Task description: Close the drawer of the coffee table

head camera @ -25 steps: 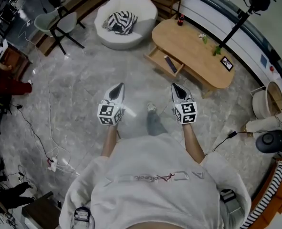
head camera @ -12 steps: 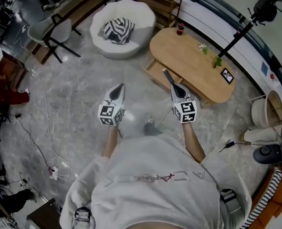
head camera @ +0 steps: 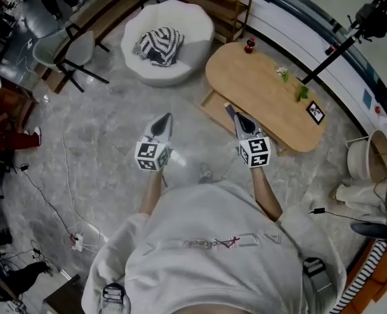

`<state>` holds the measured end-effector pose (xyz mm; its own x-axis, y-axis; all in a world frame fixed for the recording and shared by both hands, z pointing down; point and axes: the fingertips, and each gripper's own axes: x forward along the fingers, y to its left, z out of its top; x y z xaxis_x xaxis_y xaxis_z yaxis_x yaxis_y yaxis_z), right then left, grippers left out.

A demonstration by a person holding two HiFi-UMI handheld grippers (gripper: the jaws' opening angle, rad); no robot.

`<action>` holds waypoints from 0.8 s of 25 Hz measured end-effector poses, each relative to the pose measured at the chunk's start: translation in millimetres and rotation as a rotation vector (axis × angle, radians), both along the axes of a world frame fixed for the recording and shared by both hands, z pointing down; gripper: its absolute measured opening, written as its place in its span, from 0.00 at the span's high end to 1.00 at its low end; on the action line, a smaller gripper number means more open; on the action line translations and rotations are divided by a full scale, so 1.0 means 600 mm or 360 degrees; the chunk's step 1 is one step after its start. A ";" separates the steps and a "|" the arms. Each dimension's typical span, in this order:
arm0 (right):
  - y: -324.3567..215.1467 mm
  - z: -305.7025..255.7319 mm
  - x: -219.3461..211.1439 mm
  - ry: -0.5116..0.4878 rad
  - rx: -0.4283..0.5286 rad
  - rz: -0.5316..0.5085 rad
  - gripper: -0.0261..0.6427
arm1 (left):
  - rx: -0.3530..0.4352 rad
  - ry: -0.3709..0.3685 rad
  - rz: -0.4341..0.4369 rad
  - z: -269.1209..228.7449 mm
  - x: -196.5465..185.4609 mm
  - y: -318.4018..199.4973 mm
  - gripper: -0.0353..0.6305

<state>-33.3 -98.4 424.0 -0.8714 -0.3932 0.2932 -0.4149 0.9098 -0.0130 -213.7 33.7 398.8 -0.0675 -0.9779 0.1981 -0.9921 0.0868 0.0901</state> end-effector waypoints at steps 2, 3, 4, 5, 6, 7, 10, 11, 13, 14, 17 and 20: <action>-0.023 0.000 -0.019 -0.0001 -0.0001 -0.0008 0.95 | -0.0002 -0.0005 -0.0008 0.000 -0.016 -0.019 0.95; -0.033 -0.001 -0.028 -0.0002 0.0000 -0.0014 0.95 | -0.0001 -0.0004 -0.0017 0.000 -0.024 -0.028 0.95; -0.042 -0.001 -0.038 -0.0004 0.0002 -0.0021 0.95 | 0.0000 -0.0003 -0.0024 0.000 -0.032 -0.036 0.95; -0.050 -0.001 -0.047 -0.0007 0.0005 -0.0029 0.95 | 0.0001 -0.0002 -0.0028 0.002 -0.039 -0.043 0.95; -0.057 0.000 -0.056 -0.0010 0.0009 -0.0038 0.95 | 0.0001 -0.0002 -0.0032 0.004 -0.046 -0.049 0.95; -0.063 0.001 -0.064 -0.0011 0.0012 -0.0048 0.95 | 0.0002 -0.0004 -0.0039 0.004 -0.053 -0.055 0.95; -0.075 0.008 -0.080 0.0000 0.0014 -0.0075 0.95 | 0.0010 -0.0012 -0.0065 0.006 -0.067 -0.069 0.95; -0.078 0.010 -0.084 0.0004 0.0014 -0.0084 0.95 | 0.0010 -0.0010 -0.0071 0.007 -0.070 -0.072 0.95; -0.083 0.011 -0.090 0.0010 0.0012 -0.0099 0.95 | 0.0005 -0.0001 -0.0084 0.009 -0.073 -0.076 0.95; -0.085 0.011 -0.093 0.0013 0.0010 -0.0104 0.95 | 0.0001 0.0005 -0.0085 0.012 -0.074 -0.077 0.95; -0.083 0.018 -0.100 0.0027 -0.0004 -0.0115 0.95 | -0.0022 0.0019 -0.0077 0.027 -0.075 -0.072 0.95; -0.079 0.028 -0.104 0.0040 -0.0027 -0.0123 0.95 | -0.0049 0.0034 -0.0082 0.040 -0.078 -0.068 0.95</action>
<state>-95.5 -145.7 440.8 -0.8912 -0.3200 0.3214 -0.3441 0.9387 -0.0194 -260.3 -7.4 422.9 -0.1130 -0.9666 0.2300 -0.9842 0.1407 0.1076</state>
